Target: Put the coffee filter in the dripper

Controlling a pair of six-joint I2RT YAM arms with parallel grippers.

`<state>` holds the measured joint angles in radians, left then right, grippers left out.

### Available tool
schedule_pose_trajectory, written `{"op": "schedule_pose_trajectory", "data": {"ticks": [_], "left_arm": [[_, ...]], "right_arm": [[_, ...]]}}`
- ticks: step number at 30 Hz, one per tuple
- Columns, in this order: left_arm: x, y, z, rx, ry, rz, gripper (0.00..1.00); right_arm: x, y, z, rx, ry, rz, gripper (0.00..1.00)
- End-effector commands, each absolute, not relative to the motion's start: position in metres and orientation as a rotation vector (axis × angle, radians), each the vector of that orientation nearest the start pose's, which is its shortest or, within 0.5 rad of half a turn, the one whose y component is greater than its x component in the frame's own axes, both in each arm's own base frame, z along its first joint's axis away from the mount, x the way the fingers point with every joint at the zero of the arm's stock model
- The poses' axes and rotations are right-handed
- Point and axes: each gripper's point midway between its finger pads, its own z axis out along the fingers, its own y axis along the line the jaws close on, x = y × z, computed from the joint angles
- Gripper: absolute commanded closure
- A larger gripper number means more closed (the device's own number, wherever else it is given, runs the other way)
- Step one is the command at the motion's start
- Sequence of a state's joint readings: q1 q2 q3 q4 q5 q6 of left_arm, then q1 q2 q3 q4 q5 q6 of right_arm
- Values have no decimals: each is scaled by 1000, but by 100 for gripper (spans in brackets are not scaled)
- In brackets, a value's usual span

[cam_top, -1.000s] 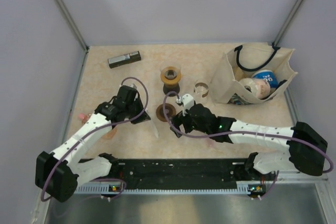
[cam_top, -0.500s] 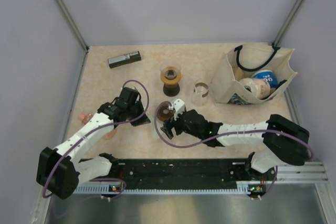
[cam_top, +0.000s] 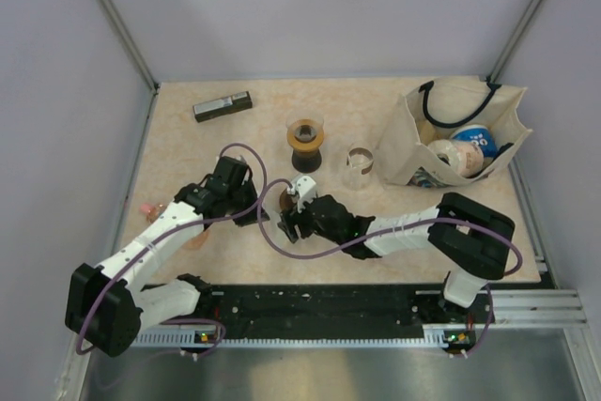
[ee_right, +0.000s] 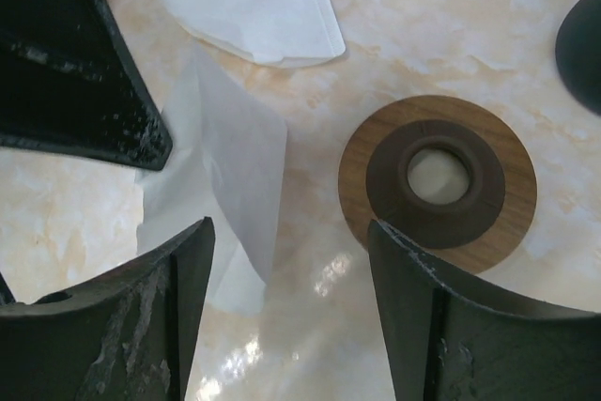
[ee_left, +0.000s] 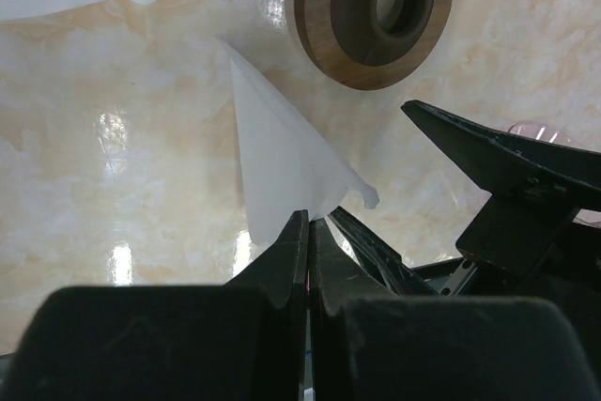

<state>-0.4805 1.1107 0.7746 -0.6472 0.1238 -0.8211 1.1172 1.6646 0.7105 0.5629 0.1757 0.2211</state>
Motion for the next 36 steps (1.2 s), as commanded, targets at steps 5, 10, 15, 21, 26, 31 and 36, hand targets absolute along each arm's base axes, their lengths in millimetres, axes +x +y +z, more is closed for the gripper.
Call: {"op": "schedule_pose_trajectory", "data": {"ticks": [5,10,15,21,26,31,36], "left_arm": [[211,-167,113,-390,2631,-625,100],[205,-163,119,-365,2615,-628,100],[201,-157,132,-320,2594,-609,74],[199,-163,155,-240,2500,-711,18],[200,-172,175,-154,2402,-806,1],[210,-170,175,-177,2382,-762,1],[212,-178,174,-148,2394,-786,1]], "right_arm": [[230,422,96,-696,1822,725,79],[220,429,115,-713,1822,799,100],[215,420,145,-660,1879,818,100],[216,394,140,-521,2143,651,100],[205,392,148,-473,2251,647,100],[191,399,170,-496,2238,722,100],[187,395,181,-482,2247,738,100]]}}
